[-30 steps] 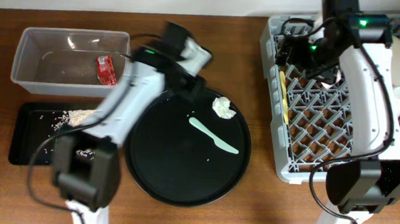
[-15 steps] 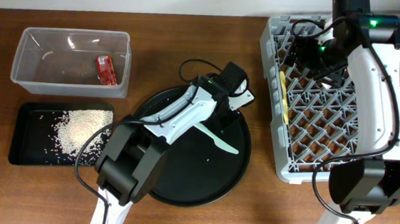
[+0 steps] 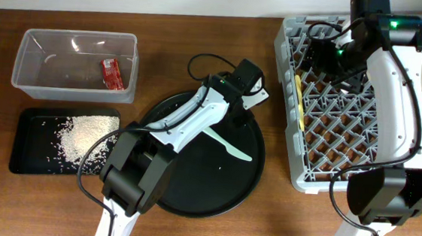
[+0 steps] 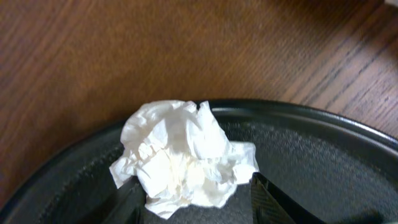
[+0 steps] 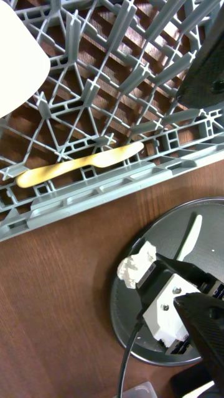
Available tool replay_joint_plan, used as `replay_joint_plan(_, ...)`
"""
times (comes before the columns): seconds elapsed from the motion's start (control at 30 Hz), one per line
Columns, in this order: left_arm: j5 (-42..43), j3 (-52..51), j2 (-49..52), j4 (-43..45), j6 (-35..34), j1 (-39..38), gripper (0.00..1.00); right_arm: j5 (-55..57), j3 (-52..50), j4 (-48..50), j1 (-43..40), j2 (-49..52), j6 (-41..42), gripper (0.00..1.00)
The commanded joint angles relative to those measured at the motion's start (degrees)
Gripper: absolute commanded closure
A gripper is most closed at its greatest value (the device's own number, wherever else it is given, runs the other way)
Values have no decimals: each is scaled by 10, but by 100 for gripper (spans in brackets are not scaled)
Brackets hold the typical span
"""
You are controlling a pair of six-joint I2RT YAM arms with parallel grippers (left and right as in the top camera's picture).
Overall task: Sort waste into correct bins and load items into the dishwasher rack
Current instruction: 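Grasp the white tissue on the round tray with the left gripper, then drop the white tissue into the clear plastic bin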
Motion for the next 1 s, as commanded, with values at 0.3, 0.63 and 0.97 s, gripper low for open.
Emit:
replay_joint_plan(0.3, -6, 15, 48, 17, -15, 7, 96, 9, 4, 0, -4, 0, -4, 2)
replay_joint_plan(0.63, -55, 176, 21, -171, -24, 27, 99, 9, 4, 0, -4, 0, -10, 2)
replay_joint_plan(0.97, -176, 285, -42, -288, -103, 244, 99, 9, 4, 0, -4, 0, -10, 2)
